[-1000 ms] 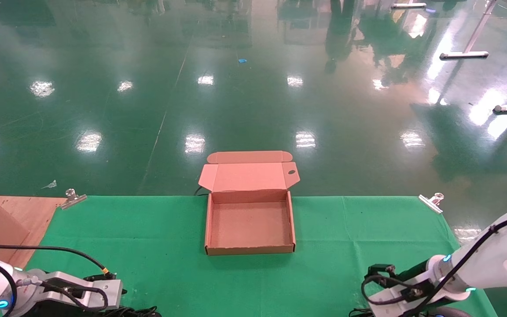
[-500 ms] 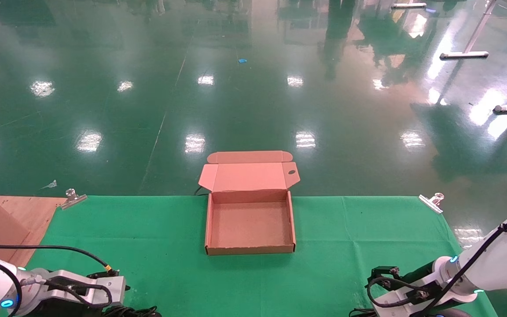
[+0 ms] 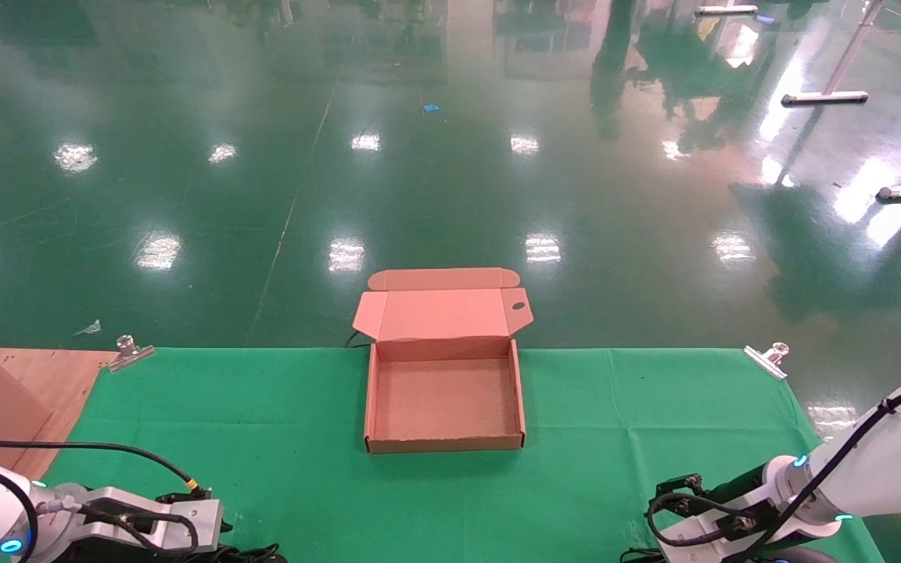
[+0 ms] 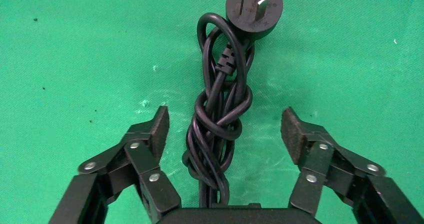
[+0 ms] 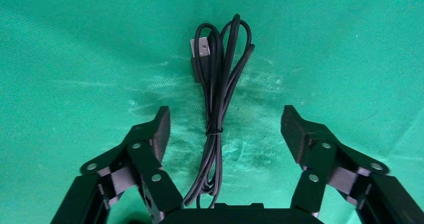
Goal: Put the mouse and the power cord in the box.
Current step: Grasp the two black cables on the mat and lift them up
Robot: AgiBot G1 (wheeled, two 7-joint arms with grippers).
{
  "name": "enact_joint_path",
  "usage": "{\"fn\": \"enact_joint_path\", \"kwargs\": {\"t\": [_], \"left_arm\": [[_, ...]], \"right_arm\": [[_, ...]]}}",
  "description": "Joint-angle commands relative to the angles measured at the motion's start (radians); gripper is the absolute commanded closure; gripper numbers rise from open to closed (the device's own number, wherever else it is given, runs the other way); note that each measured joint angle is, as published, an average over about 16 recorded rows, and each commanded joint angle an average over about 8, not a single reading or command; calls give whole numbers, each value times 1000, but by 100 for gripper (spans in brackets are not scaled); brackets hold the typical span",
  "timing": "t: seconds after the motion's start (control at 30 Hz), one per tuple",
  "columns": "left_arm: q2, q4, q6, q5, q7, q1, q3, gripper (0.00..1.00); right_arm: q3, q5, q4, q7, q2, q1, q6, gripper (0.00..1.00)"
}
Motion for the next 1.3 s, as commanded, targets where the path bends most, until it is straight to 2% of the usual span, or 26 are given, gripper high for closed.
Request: {"fn": "enact_joint_path", "kwargs": {"t": [0.03, 0.83, 1.3], "left_arm": [[1, 1, -1, 1, 1, 0, 1, 100], [14, 3, 9, 1, 3, 5, 1, 100], [-5, -9, 120, 1, 15, -50, 1, 100]], "right_arm": [[0, -1, -2, -2, -1, -1, 3, 100], [1, 1, -12, -15, 1, -8, 1, 100], [7, 9, -14, -15, 22, 33, -76, 100]]}}
